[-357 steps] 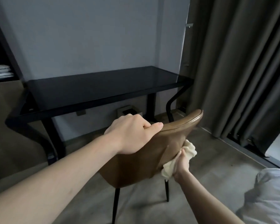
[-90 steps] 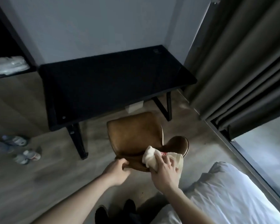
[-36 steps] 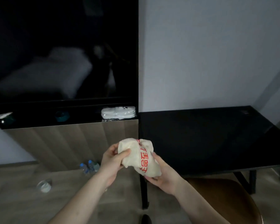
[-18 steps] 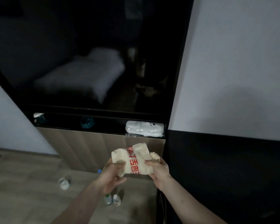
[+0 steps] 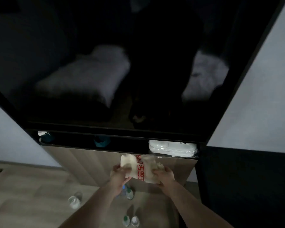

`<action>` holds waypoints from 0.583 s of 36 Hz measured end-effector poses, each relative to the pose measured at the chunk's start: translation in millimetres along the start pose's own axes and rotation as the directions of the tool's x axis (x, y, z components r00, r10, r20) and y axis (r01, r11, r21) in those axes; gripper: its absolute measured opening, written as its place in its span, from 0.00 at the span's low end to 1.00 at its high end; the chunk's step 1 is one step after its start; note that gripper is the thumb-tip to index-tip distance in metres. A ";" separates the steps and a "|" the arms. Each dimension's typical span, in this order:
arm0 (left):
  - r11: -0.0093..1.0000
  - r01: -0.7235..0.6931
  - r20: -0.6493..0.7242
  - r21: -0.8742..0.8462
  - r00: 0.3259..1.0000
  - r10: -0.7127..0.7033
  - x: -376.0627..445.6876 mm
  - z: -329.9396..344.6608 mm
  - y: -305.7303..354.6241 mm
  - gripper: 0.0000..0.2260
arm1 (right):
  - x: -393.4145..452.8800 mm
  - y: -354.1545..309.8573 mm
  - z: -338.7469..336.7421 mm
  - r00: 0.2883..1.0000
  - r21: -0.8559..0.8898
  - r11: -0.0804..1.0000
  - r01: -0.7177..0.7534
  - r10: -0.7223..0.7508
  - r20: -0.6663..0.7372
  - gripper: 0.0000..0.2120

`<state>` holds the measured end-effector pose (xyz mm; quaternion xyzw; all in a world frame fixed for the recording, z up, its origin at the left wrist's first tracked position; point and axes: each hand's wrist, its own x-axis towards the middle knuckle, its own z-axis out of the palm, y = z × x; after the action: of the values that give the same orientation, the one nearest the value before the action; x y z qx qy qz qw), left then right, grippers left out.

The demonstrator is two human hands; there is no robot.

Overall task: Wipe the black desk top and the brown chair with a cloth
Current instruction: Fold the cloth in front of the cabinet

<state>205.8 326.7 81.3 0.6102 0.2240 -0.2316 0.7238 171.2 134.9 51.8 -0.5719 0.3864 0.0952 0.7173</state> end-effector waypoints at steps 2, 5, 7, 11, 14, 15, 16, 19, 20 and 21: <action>0.999 0.039 -0.042 -0.023 0.998 -0.040 24.5 -7.3 4.6 0.14 | 15.3 -4.4 19.1 0.997 -0.014 1.000 0.009 -0.010 -0.071 0.22; 0.994 0.092 -0.087 -0.059 0.991 -0.097 55.1 -15.7 13.6 0.20 | 33.5 -13.9 44.1 0.992 0.009 1.000 0.021 -0.019 -0.122 0.23; 0.992 0.096 -0.082 -0.076 0.991 -0.103 75.4 -22.4 22.0 0.20 | 50.3 -18.2 60.8 0.992 0.053 0.999 0.013 -0.006 -0.128 0.25; 0.995 0.086 -0.068 -0.041 0.994 -0.089 109.0 -32.9 39.0 0.17 | 72.6 -26.9 86.8 0.991 0.148 0.989 0.002 0.018 -0.135 0.25; 0.998 0.069 -0.038 -0.001 0.997 -0.069 135.5 -37.0 48.7 0.19 | 89.1 -36.7 100.5 0.986 0.195 0.981 0.007 0.025 -0.163 0.23; 0.998 0.057 -0.033 0.006 0.998 -0.057 142.7 -37.1 51.7 0.20 | 95.4 -40.3 103.5 0.985 0.217 0.976 0.010 0.027 -0.168 0.22; 0.999 0.041 -0.032 0.012 0.999 -0.041 149.5 -36.0 54.9 0.20 | 101.1 -44.6 106.1 0.987 0.233 0.972 0.017 0.021 -0.162 0.21; 1.000 -0.024 -0.036 0.012 0.999 0.024 174.6 -35.1 60.1 0.22 | 114.9 -52.2 108.0 0.993 0.109 0.992 0.062 -0.051 -0.105 0.24; 0.999 -0.039 -0.040 0.030 0.998 0.040 182.5 -35.1 60.1 0.24 | 119.1 -53.7 106.6 0.994 0.023 0.997 0.073 -0.071 -0.088 0.27; 0.996 -0.052 -0.050 0.074 0.997 0.056 189.4 -36.0 59.2 0.26 | 124.3 -54.1 106.6 0.994 -0.040 0.996 0.078 -0.081 -0.070 0.30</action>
<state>390.4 359.2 6.9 0.6479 0.2178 -0.2040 0.7008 334.9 174.5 14.8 -0.6033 0.3868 0.0532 0.6954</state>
